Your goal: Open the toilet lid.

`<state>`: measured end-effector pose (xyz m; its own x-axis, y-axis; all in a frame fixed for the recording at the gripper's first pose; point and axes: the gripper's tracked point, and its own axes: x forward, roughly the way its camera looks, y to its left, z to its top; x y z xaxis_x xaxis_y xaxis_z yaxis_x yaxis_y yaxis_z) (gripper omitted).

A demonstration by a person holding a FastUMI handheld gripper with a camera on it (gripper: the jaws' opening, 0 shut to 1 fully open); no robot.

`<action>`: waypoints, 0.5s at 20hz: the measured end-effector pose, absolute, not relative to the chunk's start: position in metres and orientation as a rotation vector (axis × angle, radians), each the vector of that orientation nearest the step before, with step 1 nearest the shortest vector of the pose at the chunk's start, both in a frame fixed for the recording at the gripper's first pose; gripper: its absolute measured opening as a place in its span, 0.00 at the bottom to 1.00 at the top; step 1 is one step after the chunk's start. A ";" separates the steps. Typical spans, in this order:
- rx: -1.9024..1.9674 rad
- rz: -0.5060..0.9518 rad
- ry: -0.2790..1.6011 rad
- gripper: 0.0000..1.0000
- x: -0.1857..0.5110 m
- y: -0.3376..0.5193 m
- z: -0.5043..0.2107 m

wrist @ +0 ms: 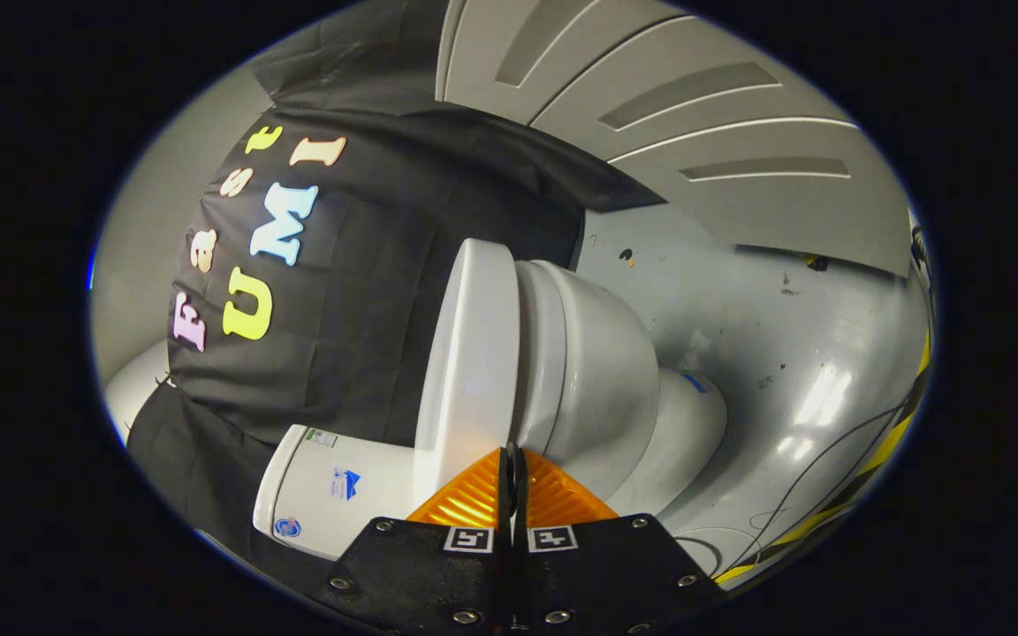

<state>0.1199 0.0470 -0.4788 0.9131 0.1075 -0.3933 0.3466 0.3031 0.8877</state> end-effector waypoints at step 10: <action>1.135 -0.180 0.444 0.00 0.119 0.048 -0.465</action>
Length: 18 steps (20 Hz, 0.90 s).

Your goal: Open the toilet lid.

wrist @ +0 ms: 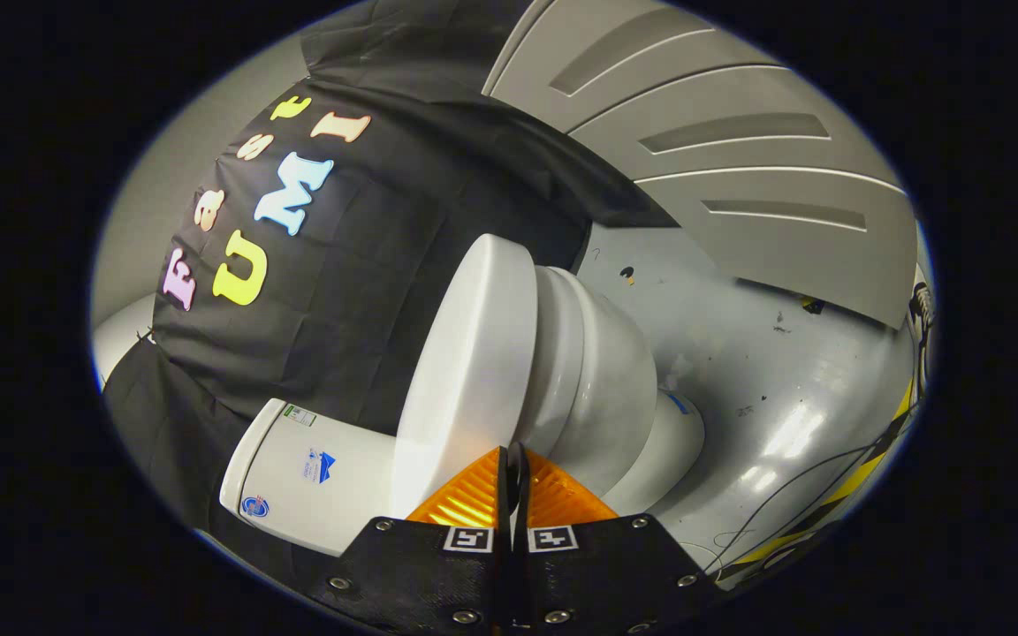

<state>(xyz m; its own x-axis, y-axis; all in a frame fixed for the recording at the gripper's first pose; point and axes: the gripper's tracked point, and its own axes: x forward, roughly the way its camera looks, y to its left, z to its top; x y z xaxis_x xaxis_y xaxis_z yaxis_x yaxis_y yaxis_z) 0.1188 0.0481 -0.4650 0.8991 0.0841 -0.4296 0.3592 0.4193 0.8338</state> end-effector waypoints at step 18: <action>0.737 -0.198 0.454 0.00 0.126 0.066 -0.376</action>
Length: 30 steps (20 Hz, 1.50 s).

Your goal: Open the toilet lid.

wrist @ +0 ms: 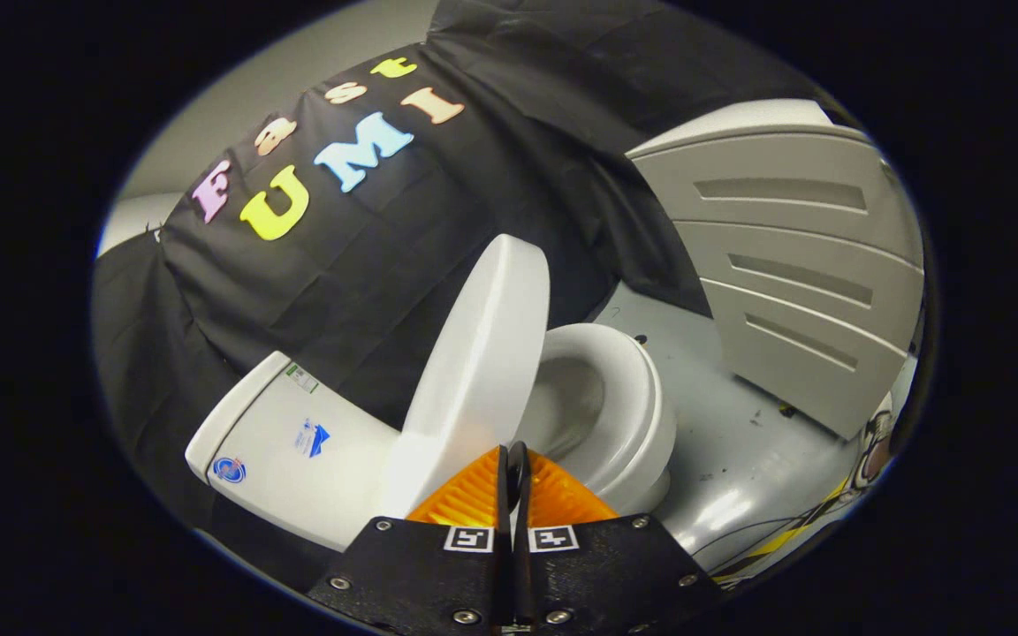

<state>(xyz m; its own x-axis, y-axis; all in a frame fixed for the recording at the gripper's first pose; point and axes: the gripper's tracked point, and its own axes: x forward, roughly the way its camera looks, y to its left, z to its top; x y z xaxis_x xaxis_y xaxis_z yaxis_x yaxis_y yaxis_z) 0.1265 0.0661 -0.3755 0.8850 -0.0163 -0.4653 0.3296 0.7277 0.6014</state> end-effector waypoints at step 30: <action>0.114 -0.165 0.439 0.00 0.156 0.165 -0.224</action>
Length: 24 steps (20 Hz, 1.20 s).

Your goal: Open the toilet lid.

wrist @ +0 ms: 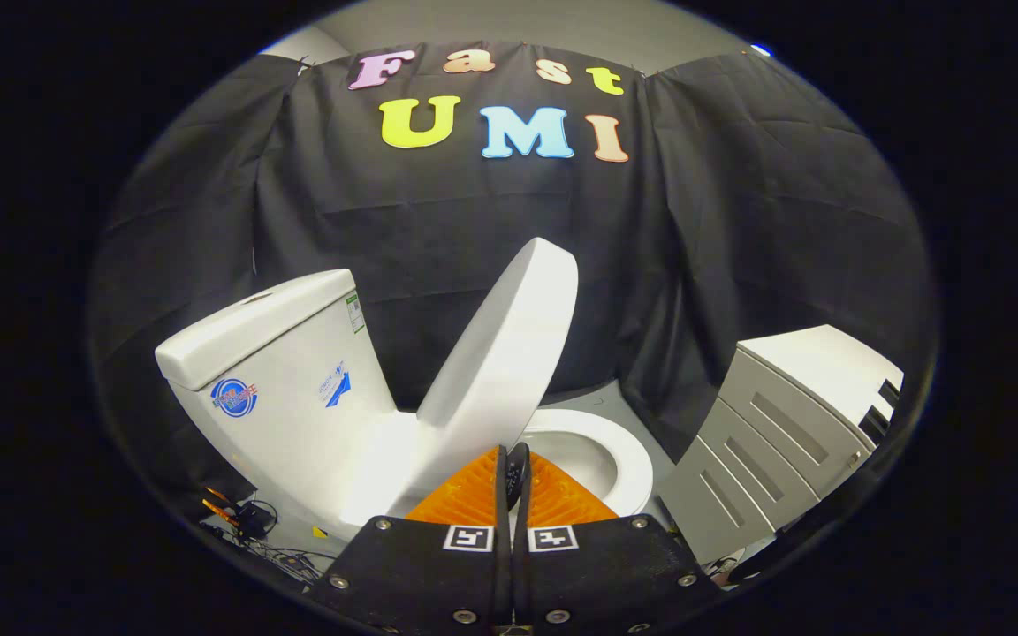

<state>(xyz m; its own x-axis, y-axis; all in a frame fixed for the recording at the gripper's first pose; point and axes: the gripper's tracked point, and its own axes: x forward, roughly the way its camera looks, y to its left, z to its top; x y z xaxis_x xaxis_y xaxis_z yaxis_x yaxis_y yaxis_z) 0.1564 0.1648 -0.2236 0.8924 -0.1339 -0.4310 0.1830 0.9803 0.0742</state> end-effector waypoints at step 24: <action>-0.051 -0.018 0.323 0.00 0.180 0.288 -0.169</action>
<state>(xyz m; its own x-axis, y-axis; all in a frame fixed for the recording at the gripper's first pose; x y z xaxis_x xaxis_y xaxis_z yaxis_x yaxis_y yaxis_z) 0.1804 0.2879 -0.1692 0.9483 -0.0262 -0.3164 0.0100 0.9986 -0.0527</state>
